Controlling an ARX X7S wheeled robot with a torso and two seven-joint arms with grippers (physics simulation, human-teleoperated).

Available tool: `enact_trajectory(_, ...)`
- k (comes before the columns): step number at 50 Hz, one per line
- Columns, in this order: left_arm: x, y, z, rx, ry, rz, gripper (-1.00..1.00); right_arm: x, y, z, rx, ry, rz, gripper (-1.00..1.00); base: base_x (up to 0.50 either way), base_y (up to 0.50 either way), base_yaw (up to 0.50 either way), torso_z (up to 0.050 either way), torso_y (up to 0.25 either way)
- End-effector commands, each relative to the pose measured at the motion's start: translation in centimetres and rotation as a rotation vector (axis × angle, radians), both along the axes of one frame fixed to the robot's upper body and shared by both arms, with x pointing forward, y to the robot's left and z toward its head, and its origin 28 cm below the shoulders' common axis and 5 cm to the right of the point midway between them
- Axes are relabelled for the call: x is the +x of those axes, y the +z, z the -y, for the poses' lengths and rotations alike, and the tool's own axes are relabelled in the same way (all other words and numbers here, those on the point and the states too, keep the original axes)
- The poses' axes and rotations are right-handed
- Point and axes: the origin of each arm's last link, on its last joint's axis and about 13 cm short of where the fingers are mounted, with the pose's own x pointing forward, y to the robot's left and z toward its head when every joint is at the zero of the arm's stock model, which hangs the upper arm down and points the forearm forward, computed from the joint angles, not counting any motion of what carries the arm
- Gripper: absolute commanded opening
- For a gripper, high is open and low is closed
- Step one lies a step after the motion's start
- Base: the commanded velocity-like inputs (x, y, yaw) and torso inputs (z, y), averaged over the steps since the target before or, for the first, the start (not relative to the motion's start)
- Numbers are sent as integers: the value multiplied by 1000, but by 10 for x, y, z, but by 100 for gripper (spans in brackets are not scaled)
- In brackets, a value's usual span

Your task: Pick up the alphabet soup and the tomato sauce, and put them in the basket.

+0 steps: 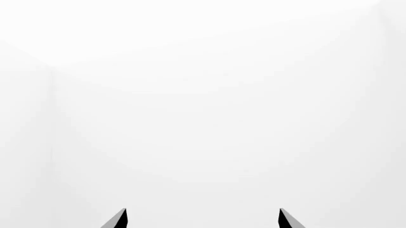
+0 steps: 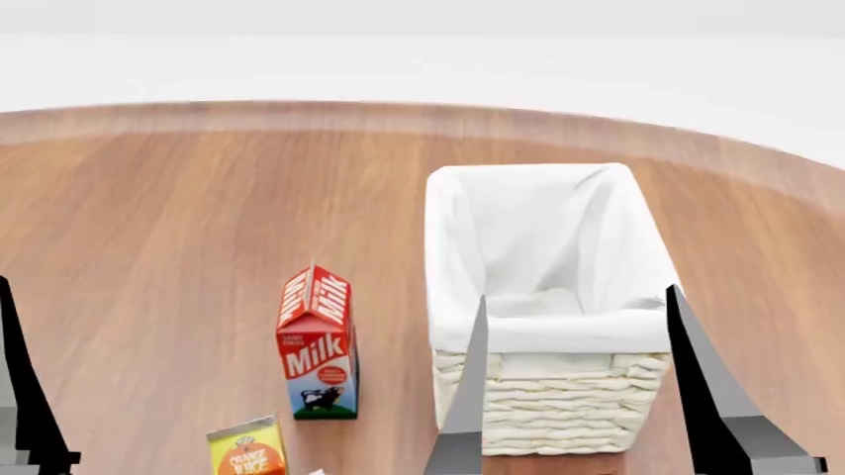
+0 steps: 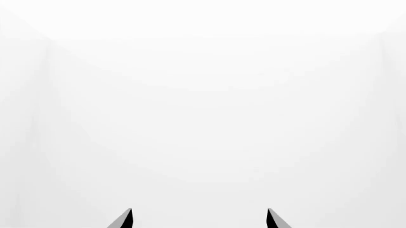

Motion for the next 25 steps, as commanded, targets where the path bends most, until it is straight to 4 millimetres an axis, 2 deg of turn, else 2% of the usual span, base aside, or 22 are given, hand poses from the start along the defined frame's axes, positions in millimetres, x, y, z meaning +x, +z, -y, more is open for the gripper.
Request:
enact_trajectory(1, 0, 1, 0, 0, -1, 2, 100, -1, 1, 0, -1, 2, 1, 100, 332, 0, 0, 0, 0)
enact_trajectory(25, 1, 0, 1, -1, -6, -1, 100, -1, -2, 0, 0, 3, -6, 100, 335, 0, 0, 0, 0)
